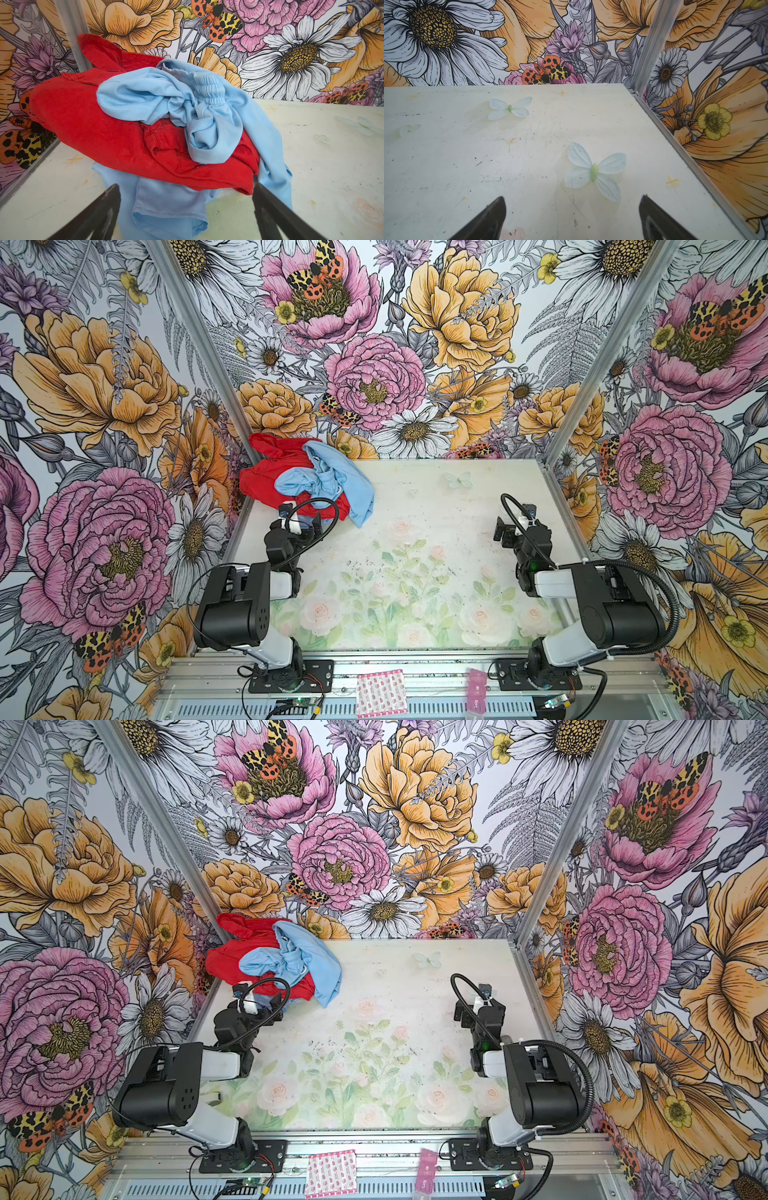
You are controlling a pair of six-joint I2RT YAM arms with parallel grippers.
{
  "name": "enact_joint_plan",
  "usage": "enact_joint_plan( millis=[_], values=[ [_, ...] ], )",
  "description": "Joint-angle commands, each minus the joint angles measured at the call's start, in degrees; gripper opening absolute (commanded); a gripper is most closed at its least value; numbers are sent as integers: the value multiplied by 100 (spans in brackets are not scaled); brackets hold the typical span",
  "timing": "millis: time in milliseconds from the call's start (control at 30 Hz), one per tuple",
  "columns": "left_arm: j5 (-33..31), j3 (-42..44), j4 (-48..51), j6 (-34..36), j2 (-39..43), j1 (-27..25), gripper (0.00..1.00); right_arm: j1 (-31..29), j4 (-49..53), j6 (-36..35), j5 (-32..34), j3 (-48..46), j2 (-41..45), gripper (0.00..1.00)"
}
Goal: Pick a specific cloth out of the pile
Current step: 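Move the left gripper toward the clothes pile while the right arm rises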
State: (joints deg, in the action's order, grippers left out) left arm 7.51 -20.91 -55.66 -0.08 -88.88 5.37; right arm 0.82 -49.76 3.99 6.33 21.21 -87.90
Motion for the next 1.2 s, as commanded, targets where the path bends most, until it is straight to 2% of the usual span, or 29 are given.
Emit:
enact_joint_plan(
  millis=[0,133,233,300,367,400,433,500,567,633,733,833,867,900,967,1067,1100,1167],
  values=[
    [-165,-79,160,43,-16,-171,99,-32,-11,35,30,138,-30,100],
    [-302,81,-89,225,11,-345,99,-200,-237,-79,322,12,-10,99],
    [-610,536,-1001,209,-16,-431,99,-512,-1295,-190,1171,-524,70,99],
    [-1075,911,-1846,63,-47,-431,99,-742,-1337,-257,1842,-792,711,99],
    [-1700,1244,-2143,-223,324,-376,99,-1337,-310,-673,2637,-608,1952,99],
    [-1885,1329,-1994,-231,595,-429,98,-1597,192,-785,2703,-455,2517,99],
    [-2356,1361,-1643,-61,1052,-673,97,-1880,1121,-702,2689,-184,3203,98],
    [-3399,1069,-204,239,1999,-1410,96,-2227,2949,-24,2085,499,4199,99],
    [-3817,165,2591,-251,3018,-1840,94,-2498,4293,682,1440,1081,4588,99],
    [-4014,-616,4185,-1036,3440,-1993,93,-2822,5072,925,1034,1478,4432,99],
    [-3183,-1590,5687,-1801,3422,-1918,92,-3551,5365,942,1009,1708,3677,99],
    [-2719,-2742,7344,-2011,2817,-1890,92,-4289,4170,552,893,1248,3059,99],
    [-2612,-2991,7769,-2028,2646,-1858,92,-4422,4063,638,858,1253,2929,100],
    [-2463,-3167,8081,-2049,2506,-1795,91,-4491,3963,674,468,1278,2831,100],
    [-2027,-3135,8237,-2147,2358,-1488,90,-4593,3613,561,-276,1174,2765,100],
    [-681,-2737,7904,-2600,2130,-539,85,-4808,2829,569,-482,746,2879,99],
    [-465,-2666,7825,-2694,2029,-301,83,-4810,2705,531,-532,656,2955,99],
    [-550,-2676,7831,-2586,1839,-194,83,-4819,2729,454,-516,602,3078,99]
  ],
)
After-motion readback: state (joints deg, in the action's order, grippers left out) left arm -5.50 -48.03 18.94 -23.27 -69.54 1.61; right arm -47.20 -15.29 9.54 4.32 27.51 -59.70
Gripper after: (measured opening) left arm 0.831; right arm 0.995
